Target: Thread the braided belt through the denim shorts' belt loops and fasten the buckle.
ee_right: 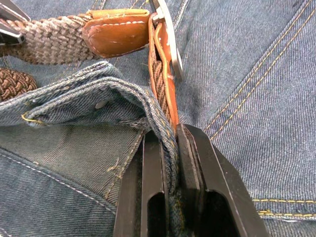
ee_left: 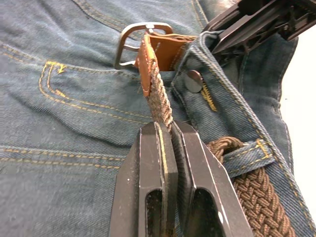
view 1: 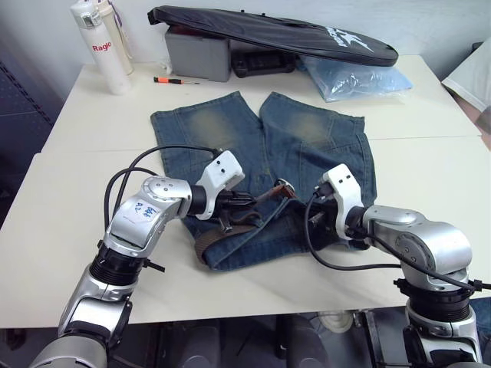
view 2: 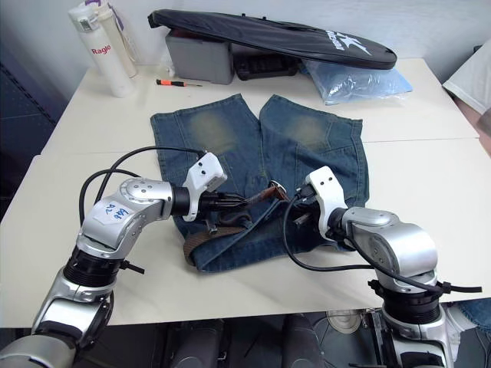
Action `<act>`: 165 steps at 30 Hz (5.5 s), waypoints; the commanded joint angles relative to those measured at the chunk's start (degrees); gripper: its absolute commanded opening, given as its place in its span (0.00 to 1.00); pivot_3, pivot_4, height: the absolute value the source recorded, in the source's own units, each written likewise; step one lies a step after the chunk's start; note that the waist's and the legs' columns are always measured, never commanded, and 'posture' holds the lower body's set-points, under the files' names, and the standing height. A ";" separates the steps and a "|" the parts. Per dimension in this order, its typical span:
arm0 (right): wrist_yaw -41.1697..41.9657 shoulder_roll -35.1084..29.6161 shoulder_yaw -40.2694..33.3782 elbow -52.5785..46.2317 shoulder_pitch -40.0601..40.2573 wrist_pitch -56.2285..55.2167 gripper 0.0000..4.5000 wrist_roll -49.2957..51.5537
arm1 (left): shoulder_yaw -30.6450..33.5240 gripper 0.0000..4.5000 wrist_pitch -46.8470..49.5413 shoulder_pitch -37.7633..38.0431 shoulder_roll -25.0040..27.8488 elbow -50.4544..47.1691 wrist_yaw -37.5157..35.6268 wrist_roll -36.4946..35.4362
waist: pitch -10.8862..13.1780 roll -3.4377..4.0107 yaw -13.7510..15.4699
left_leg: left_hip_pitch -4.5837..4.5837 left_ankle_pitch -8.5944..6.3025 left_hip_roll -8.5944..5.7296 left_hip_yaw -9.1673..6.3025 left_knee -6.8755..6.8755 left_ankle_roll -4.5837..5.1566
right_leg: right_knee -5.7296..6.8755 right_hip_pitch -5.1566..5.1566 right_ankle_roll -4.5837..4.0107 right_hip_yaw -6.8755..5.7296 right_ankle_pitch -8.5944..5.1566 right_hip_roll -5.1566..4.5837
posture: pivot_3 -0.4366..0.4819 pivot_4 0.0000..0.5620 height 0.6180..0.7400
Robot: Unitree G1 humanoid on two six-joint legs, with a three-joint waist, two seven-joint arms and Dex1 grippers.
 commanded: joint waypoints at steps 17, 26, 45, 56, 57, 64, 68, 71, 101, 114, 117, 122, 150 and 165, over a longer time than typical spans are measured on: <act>2.47 -3.33 3.86 -5.73 -1.77 -0.73 0.01 6.25 | -2.90 0.00 2.51 -5.16 -5.67 -0.40 5.34 0.00 | 0.00 0.00 0.02 | -0.01 -0.01 0.00 -0.01 -0.02 0.01 | -0.02 -0.01 0.00 0.00 0.00 0.00 | 0.48 0.27 1.00; 12.04 -14.54 15.68 -7.62 -0.65 -19.37 0.01 0.63 | -5.10 0.00 0.95 -7.17 -8.05 1.97 5.61 0.81 | 0.00 0.00 -0.03 | -0.02 -0.01 -0.01 0.00 -0.03 0.02 | -0.07 -0.02 0.00 0.00 0.00 0.00 | 0.48 0.27 1.00; 30.81 -26.79 14.05 10.79 -13.81 -45.93 0.99 -8.90 | -8.30 0.00 -1.28 -5.77 -3.75 -0.46 2.28 0.59 | 0.02 -0.01 0.08 | -0.02 -0.01 -0.01 0.02 -0.03 0.01 | -0.15 0.01 0.00 0.00 0.00 -0.01 | 0.48 0.27 1.00; 37.35 -21.56 24.98 27.92 -18.91 -66.45 0.99 -23.94 | -7.67 0.00 -5.21 -5.24 -2.96 0.08 0.98 0.97 | 0.02 0.00 0.03 | -0.05 0.01 -0.01 0.04 -0.03 -0.01 | -0.20 -0.01 0.01 -0.01 0.00 -0.01 | 0.48 0.27 1.00; 37.10 -20.73 24.90 28.95 -19.18 -67.18 0.93 -24.66 | -7.53 0.00 -5.26 -4.98 -3.03 0.04 0.93 0.84 | 0.02 0.00 0.02 | -0.04 0.01 -0.01 0.04 -0.03 -0.02 | -0.19 -0.01 0.01 -0.02 0.00 0.00 | 0.48 0.27 1.00; 37.48 -18.70 22.60 30.53 -19.18 -68.42 0.29 -25.62 | -6.37 0.00 -5.72 -4.79 -2.67 1.20 0.73 0.87 | 0.02 0.00 0.15 | -0.05 0.01 -0.01 0.04 -0.03 -0.02 | -0.20 0.00 0.01 -0.02 0.00 -0.01 | 0.48 0.27 1.00; 37.29 -18.74 21.47 30.06 -18.57 -68.06 0.02 -25.20 | -4.26 0.00 -5.12 -5.34 -2.63 2.22 -0.35 -0.77 | 0.02 0.00 0.04 | -0.04 0.02 -0.01 0.03 -0.02 -0.03 | -0.17 0.00 0.01 -0.02 0.00 0.00 | 0.48 0.27 1.00; 37.11 -19.53 20.13 29.23 -17.61 -67.76 0.00 -24.70 | -2.10 0.37 -3.20 -5.17 -0.77 1.28 -3.70 -3.81 | 0.02 0.00 0.03 | -0.04 0.02 -0.01 0.04 -0.02 -0.03 | -0.18 0.00 0.01 -0.02 0.00 -0.01 | 0.48 0.27 1.00; 38.71 -24.00 15.80 36.82 -25.92 -83.62 0.00 -31.09 | 4.67 0.99 2.39 -18.00 -4.57 13.21 -2.51 -9.64 | 0.05 0.01 -1.04 | -0.05 0.02 -0.01 0.06 -0.05 -0.04 | -0.19 -0.01 0.02 -0.02 0.01 -0.02 | 0.48 0.27 1.00; 39.02 -22.03 14.99 34.45 -25.50 -79.05 0.00 -31.41 | -4.24 0.51 1.15 -18.47 -7.16 12.92 -0.31 -2.74 | 0.05 0.01 -1.19 | -0.05 0.03 -0.01 0.06 -0.04 -0.06 | -0.19 -0.02 0.02 -0.02 0.01 -0.01 | 0.48 0.27 1.00; 38.38 -21.35 14.33 33.85 -25.31 -76.84 0.00 -30.64 | -3.89 0.22 1.42 -18.44 -7.30 12.99 -0.36 -2.68 | 0.05 0.01 -1.18 | -0.05 0.03 -0.01 0.06 -0.04 -0.05 | -0.18 -0.02 0.02 -0.02 0.01 -0.01 | 0.48 0.27 1.00; 39.94 -19.92 12.70 29.67 -23.68 -66.76 0.09 -25.63 | 0.20 0.00 2.64 -18.96 -9.63 13.75 1.02 -4.38 | 0.05 0.01 -1.06 | -0.06 0.03 -0.01 0.06 -0.03 -0.05 | -0.18 -0.02 0.02 -0.02 0.01 -0.02 | 0.48 0.27 1.00; 31.24 -1.61 8.43 27.47 -16.71 -14.74 0.01 9.18 | 48.92 0.00 36.81 -10.24 -32.48 -2.66 31.05 -17.87 | 0.04 -0.02 -1.10 | -0.04 0.04 -0.02 0.02 -0.01 -0.11 | -0.05 -0.04 0.02 -0.02 0.01 -0.05 | 0.48 0.27 1.00; 31.70 -4.92 24.52 26.78 -7.94 -23.59 0.01 0.69 | 50.79 0.00 37.65 -8.84 -29.57 0.59 32.07 -26.30 | -0.12 -0.26 -1.24 | 0.11 0.02 -0.02 0.00 -0.06 -0.18 | -0.05 0.05 0.02 -0.01 0.01 -0.03 | 0.48 0.27 1.00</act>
